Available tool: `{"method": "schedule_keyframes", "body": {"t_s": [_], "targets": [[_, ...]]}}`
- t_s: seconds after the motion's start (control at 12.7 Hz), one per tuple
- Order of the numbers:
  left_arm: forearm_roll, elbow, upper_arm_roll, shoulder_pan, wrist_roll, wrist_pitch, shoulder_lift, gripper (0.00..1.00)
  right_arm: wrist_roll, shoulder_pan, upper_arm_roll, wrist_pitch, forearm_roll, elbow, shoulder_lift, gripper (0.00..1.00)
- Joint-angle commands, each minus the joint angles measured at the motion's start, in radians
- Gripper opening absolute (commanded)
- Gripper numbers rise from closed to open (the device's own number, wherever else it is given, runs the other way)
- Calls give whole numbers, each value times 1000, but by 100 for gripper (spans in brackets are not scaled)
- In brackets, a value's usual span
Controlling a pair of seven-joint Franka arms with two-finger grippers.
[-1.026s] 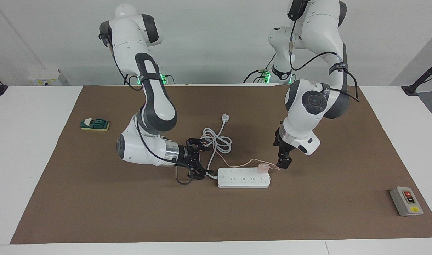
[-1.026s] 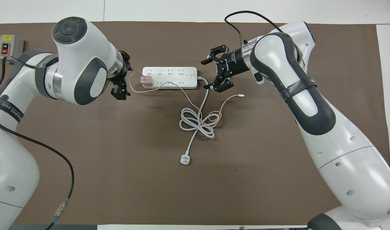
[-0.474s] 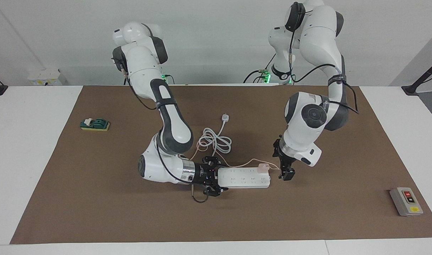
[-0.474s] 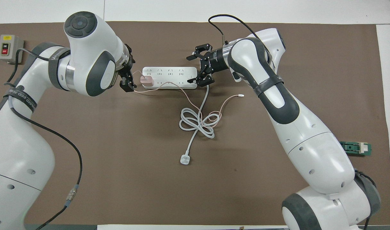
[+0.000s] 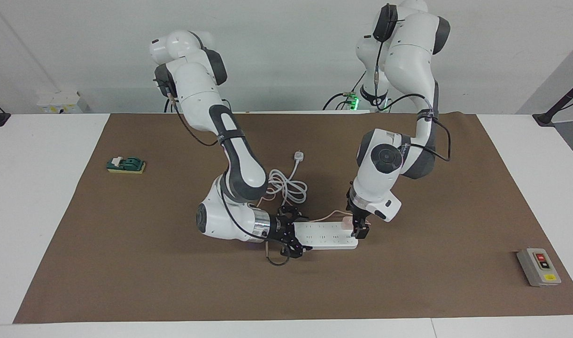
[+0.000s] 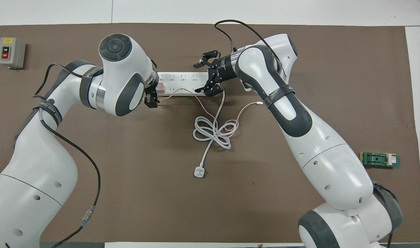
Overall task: Unplug charger and place it aside
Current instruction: 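Grip the pink charger with the left gripper while the right gripper holds the strip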
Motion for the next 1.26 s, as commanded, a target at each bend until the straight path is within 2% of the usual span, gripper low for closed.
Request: {"method": "schedule_keyframes", "body": {"t_s": [0.0,0.16,0.39,0.47,0.55,0.63,0.71,1.18], "targets": [[19,-44,16,-19,-29,17,-37,91,-46,-4,3,10,-8,17,24,100],[18,-33,16,-23,-33,7,-37,83,-69,-4,3,13,-13,8,24,100],[12,-20,16,-22,-36,15,-36,52,-82,-4,1,17,-14,2,31,100],[13,-21,16,-23,-45,20,-36,49,-85,-4,0,22,-16,2,32,100],[21,-23,16,-23,-52,21,-36,38,-97,-2,0,22,-27,-1,30,100],[22,-24,18,-26,-61,26,-36,7,-132,7,1,42,-28,-30,31,100],[22,-27,18,-27,-65,27,-36,0,-143,12,1,56,-27,-35,33,100],[36,-26,16,-27,-69,30,-36,0,-111,-40,-5,-84,-22,-15,32,100]]}}
